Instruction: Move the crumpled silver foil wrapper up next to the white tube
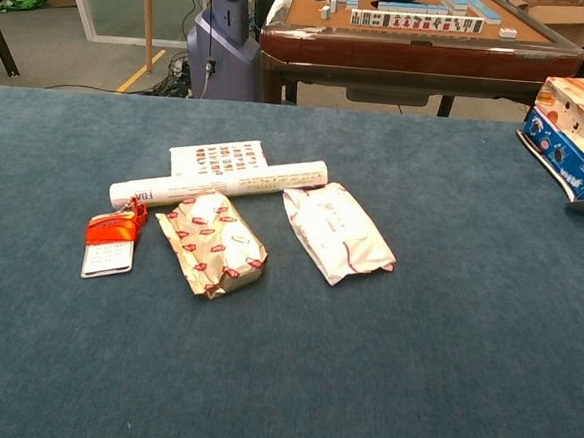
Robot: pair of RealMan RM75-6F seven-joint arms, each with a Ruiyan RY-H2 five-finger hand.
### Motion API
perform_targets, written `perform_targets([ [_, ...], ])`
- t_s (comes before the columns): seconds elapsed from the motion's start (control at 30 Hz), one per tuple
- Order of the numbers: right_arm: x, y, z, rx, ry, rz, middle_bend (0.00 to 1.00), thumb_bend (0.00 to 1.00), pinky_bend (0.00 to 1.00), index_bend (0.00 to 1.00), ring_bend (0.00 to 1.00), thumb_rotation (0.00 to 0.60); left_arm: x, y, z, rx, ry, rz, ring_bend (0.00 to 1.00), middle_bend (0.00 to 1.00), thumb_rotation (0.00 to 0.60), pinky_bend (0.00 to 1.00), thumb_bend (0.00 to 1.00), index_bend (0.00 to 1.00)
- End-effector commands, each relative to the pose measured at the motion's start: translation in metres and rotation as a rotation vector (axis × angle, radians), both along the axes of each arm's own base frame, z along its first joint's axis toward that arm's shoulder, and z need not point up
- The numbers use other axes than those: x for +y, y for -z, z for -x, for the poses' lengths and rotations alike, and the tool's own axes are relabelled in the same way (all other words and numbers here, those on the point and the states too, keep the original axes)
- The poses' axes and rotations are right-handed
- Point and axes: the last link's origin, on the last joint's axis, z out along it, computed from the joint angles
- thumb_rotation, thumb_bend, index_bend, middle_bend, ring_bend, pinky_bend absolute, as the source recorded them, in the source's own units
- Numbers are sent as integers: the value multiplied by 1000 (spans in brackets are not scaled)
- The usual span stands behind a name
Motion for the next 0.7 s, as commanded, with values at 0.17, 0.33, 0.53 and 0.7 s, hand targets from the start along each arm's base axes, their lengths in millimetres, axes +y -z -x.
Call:
perform_targets([
  [0.17,0,1,-1,0,-2,-5,330,209,537,435,321,600,-4,-3,5,37,24,-13,0,0,600,56,0,201],
  [0.33,-1,1,-1,-3,-8,-14,330,209,537,435,321,600,-8,-4,5,64,35,-21,0,0,600,57,0,201],
  [0.53,-4,1,3,-4,14,-20,330,208,536,435,321,600,-6,-1,8,65,29,-8,0,0,600,57,0,201],
  [0.7,-7,2,-1,-3,-5,-25,330,209,536,435,321,600,-7,-1,9,66,25,-9,0,0,600,57,0,202],
])
